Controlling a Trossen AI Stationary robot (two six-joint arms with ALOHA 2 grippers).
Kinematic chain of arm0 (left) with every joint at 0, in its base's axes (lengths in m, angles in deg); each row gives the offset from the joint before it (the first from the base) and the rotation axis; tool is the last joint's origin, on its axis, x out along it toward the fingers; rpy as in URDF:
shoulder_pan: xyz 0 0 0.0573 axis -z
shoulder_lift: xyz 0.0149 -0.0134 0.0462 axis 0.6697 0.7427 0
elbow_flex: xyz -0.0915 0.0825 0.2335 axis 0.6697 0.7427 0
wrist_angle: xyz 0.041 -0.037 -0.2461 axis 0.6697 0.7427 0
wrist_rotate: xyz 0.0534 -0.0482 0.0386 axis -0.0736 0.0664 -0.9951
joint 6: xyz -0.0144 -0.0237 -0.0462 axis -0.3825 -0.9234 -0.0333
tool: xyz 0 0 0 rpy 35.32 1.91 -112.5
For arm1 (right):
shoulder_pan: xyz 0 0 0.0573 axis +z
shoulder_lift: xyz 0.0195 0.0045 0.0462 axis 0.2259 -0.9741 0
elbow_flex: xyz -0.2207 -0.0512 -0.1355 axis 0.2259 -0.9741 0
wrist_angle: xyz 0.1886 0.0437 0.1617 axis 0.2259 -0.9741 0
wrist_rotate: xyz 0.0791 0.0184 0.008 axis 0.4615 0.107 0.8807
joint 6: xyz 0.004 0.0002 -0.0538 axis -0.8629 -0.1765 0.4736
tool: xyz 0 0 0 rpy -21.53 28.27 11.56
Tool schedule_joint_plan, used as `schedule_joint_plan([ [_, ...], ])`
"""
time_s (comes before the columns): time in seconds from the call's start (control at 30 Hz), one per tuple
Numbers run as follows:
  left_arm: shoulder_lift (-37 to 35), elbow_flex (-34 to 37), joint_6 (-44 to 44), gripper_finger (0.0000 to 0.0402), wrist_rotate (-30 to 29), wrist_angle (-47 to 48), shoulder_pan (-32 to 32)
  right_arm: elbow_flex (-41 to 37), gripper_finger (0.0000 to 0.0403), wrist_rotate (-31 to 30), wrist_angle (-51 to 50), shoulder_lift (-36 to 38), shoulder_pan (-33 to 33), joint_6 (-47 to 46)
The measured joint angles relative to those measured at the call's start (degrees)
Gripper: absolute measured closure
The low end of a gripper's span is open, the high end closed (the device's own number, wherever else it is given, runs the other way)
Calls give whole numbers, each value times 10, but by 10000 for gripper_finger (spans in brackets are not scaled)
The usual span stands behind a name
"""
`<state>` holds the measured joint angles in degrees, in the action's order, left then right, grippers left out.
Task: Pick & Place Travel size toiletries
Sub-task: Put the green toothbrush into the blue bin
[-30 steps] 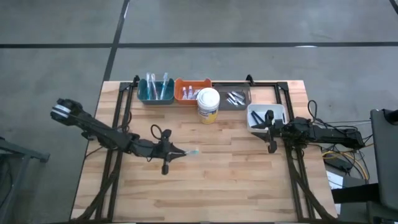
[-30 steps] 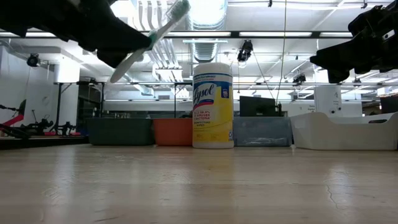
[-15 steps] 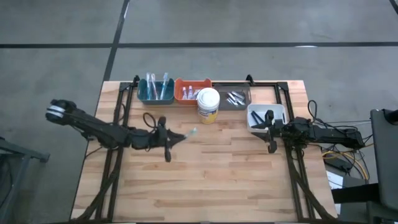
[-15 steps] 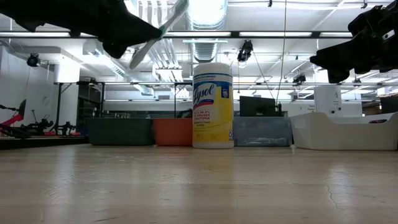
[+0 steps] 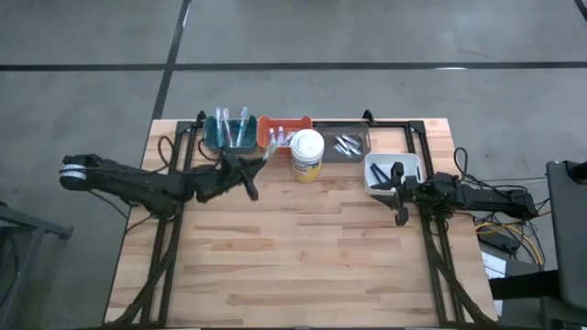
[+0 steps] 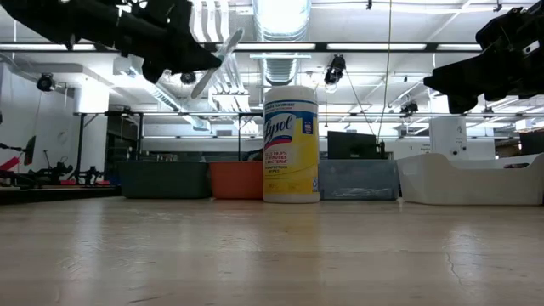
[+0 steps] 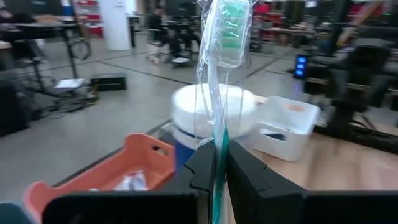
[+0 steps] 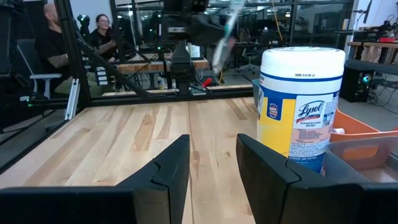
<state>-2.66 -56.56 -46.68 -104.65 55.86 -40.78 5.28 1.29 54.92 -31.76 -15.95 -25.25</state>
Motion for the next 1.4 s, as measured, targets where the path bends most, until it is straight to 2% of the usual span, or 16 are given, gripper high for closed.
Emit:
schedule_joint_plan([
  [0.57,0,0,-2,373,5,0,-229,0,273,0,0,0,0,1],
  [0.8,1,0,-20,372,54,0,-309,0,273,0,0,0,0,0],
  [0.93,12,0,-22,372,63,0,-339,0,273,0,0,0,0,0],
  [1.17,63,0,-26,372,67,-48,-395,0,273,0,0,0,0,0],
  [1.4,159,0,-41,372,95,-145,-435,0,273,0,0,0,0,1],
])
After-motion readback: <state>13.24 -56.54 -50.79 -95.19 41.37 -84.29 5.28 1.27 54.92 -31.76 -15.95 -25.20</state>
